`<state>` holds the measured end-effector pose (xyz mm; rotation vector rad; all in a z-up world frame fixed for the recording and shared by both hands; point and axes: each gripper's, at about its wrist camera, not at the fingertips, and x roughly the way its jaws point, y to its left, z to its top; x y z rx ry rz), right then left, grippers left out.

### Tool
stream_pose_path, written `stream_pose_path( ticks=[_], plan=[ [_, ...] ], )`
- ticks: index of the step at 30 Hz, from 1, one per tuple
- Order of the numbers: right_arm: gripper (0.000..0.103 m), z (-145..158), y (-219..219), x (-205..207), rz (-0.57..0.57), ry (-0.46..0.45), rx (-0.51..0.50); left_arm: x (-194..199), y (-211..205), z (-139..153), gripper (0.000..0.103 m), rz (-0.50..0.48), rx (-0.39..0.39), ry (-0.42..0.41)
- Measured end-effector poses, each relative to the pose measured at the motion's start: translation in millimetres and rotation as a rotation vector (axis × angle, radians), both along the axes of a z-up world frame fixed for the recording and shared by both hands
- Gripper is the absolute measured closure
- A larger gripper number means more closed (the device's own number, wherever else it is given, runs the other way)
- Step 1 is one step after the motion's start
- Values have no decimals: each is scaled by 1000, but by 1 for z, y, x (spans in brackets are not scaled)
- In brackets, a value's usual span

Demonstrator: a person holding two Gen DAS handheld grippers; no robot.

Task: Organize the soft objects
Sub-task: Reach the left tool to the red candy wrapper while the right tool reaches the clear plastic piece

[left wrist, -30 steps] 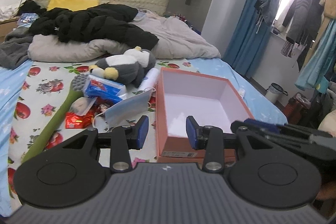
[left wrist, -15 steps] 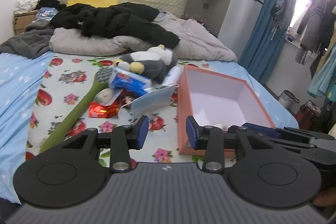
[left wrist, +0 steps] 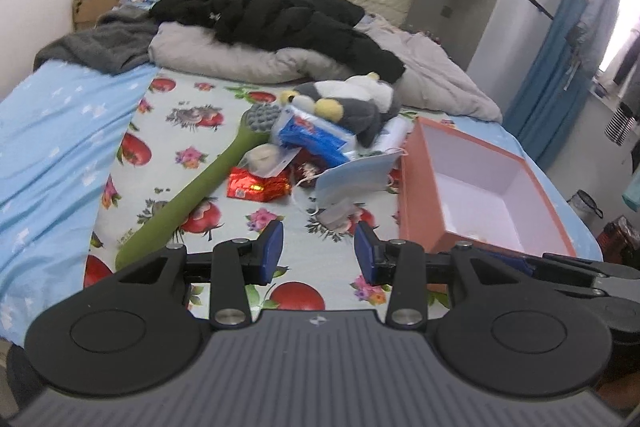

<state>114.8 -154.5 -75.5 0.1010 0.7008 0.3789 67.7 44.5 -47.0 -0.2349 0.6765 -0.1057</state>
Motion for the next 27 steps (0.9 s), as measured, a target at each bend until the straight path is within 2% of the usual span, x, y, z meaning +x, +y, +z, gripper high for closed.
stream_pose_path(
  ticks=[13,22,27],
  plan=[
    [71,-51,15,76,-56,89,-50,94,30,-80,58,24,-1,131],
    [71,-86,25,140,-131,134,-88,167,39,-124,58,32,-61,170],
    [71,-107,25,168,-217,154,-108,207,43,-144,58,48,-99,176]
  ],
)
